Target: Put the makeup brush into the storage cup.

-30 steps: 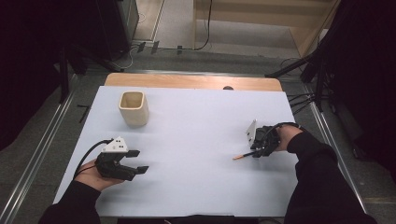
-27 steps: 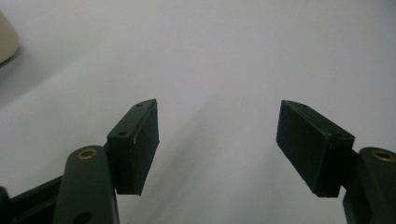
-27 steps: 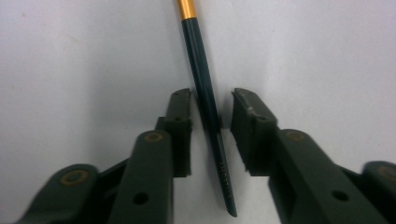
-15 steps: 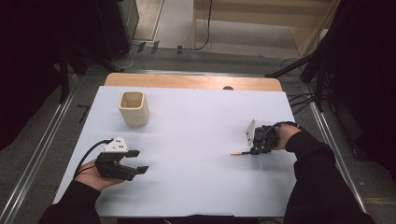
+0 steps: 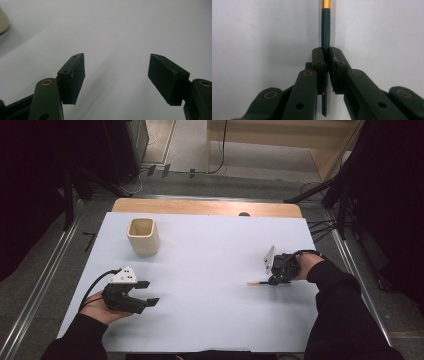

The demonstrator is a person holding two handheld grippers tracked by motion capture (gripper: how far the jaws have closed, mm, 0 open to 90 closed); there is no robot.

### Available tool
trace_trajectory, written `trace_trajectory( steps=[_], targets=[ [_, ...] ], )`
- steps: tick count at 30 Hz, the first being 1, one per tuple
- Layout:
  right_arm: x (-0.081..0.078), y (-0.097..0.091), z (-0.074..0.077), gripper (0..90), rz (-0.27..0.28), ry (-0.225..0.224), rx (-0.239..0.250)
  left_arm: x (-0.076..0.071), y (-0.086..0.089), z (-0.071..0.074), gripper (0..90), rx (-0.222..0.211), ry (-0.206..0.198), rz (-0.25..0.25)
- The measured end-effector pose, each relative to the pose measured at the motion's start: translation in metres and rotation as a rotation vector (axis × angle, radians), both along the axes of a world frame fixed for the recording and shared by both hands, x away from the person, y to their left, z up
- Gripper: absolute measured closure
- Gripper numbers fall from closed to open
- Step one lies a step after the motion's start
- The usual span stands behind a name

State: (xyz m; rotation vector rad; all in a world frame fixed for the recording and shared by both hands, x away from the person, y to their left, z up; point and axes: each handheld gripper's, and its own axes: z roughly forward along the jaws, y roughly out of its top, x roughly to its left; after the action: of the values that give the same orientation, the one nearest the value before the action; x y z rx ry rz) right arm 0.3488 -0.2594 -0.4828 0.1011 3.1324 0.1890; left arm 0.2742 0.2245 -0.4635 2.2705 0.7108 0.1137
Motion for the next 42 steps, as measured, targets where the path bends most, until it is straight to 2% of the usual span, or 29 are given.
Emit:
trace_trajectory(
  steps=[1, 2, 3, 4, 7, 8, 10, 11, 12, 13, 14, 15, 16, 17, 18, 19, 20, 21, 22, 23, 25, 29, 31, 32, 33, 36, 40, 42],
  targets=[
    [0.0, 0.0, 0.002, 84.4, -0.007, 0.006, 0.008, 0.0, 0.0, 0.0, 30.9, 0.0, 0.0, 0.0],
    [0.0, -0.002, 0.007, 84.4, -0.037, 0.008, 0.03, 0.0, 0.0, 0.0, 30.9, 0.0, -0.001, 0.0],
    [0.0, -0.002, 0.007, 84.4, -0.037, 0.008, 0.03, 0.0, 0.0, 0.0, 30.9, 0.0, -0.001, 0.0],
    [0.0, -0.003, 0.012, 84.4, -0.066, -0.003, 0.047, 0.0, 0.0, 0.001, 30.9, 0.0, -0.001, 0.0],
    [-0.005, -0.004, 0.016, 84.4, -0.062, -0.019, 0.073, 0.0, 0.001, 0.001, 30.9, -0.002, -0.002, 0.001],
    [-0.006, -0.004, 0.017, 84.4, -0.086, -0.009, 0.074, 0.0, 0.001, 0.001, 30.9, -0.001, -0.001, 0.002],
    [-0.006, -0.004, 0.019, 84.4, -0.1, -0.01, 0.083, 0.0, 0.001, 0.001, 30.9, -0.001, 0.003, 0.003],
    [-0.008, -0.007, 0.022, 84.3, -0.154, 0.01, 0.116, 0.0, 0.001, 0.001, 30.9, -0.004, 0.006, 0.004],
    [-0.008, -0.007, 0.022, 84.3, -0.154, 0.01, 0.116, 0.0, 0.001, 0.001, 30.9, -0.004, 0.006, 0.004],
    [-0.009, -0.009, 0.025, 84.3, -0.224, 0.067, 0.163, 0.0, 0.001, 0.001, 30.9, -0.01, 0.006, 0.008],
    [-0.009, -0.011, 0.025, 84.3, -0.254, 0.091, 0.185, 0.0, 0.001, 0.002, 30.9, -0.011, 0.007, 0.009],
    [-0.009, -0.011, 0.025, 84.3, -0.254, 0.091, 0.185, 0.0, 0.001, 0.002, 30.9, -0.011, 0.007, 0.009],
    [-0.011, -0.012, 0.025, 84.3, -0.275, 0.102, 0.202, 0.0, 0.001, 0.002, 30.9, -0.01, 0.008, 0.009],
    [-0.013, -0.014, 0.026, 84.4, -0.338, 0.121, 0.228, 0.0, 0.001, 0.001, 30.9, -0.008, 0.01, 0.011],
    [-0.013, -0.014, 0.026, 84.4, -0.338, 0.121, 0.228, 0.0, 0.001, 0.001, 30.8, -0.008, 0.01, 0.011],
    [-0.013, -0.015, 0.026, 84.4, -0.407, 0.148, 0.262, 0.0, 0.001, 0.002, 30.9, -0.008, 0.007, 0.007],
    [-0.012, -0.015, 0.027, 84.4, -0.441, 0.17, 0.269, 0.0, 0.001, 0.002, 30.8, -0.009, 0.007, 0.008],
    [-0.012, -0.015, 0.027, 84.4, -0.441, 0.17, 0.269, 0.0, 0.001, 0.002, 30.8, -0.009, 0.007, 0.008],
    [-0.014, -0.012, 0.028, 84.4, -0.477, 0.167, 0.263, 0.0, 0.001, 0.002, 30.8, -0.009, 0.009, 0.009],
    [-0.014, -0.012, 0.028, 84.4, -0.477, 0.167, 0.263, 0.0, 0.001, 0.002, 30.8, -0.009, 0.009, 0.009],
    [-0.021, -0.005, 0.031, 84.4, -0.474, 0.13, 0.291, 0.0, 0.001, 0.002, 30.8, -0.01, 0.021, 0.017],
    [-0.026, 0.004, 0.032, 84.4, -0.499, 0.107, 0.284, 0.001, 0.001, 0.002, 30.8, -0.017, 0.029, 0.025],
    [-0.03, 0.011, 0.031, 84.4, -0.548, 0.103, 0.281, 0.001, 0.001, 0.002, 30.8, -0.019, 0.028, 0.025],
    [-0.03, 0.011, 0.031, 84.4, -0.548, 0.103, 0.281, 0.0, 0.001, 0.002, 30.8, -0.02, 0.027, 0.025],
    [-0.031, 0.015, 0.031, 84.4, -0.571, 0.092, 0.292, 0.0, 0.001, 0.002, 30.8, -0.022, 0.026, 0.024],
    [-0.033, 0.019, 0.032, 84.5, -0.601, 0.106, 0.291, 0.0, 0.001, 0.002, 30.7, -0.024, 0.027, 0.025],
    [-0.038, 0.026, 0.035, 84.5, -0.635, 0.118, 0.318, 0.001, 0.001, 0.002, 30.7, -0.025, 0.027, 0.024],
    [-0.042, 0.032, 0.034, 84.5, -0.675, 0.115, 0.358, 0.001, 0.0, 0.002, 30.7, -0.026, 0.026, 0.024]
  ],
)
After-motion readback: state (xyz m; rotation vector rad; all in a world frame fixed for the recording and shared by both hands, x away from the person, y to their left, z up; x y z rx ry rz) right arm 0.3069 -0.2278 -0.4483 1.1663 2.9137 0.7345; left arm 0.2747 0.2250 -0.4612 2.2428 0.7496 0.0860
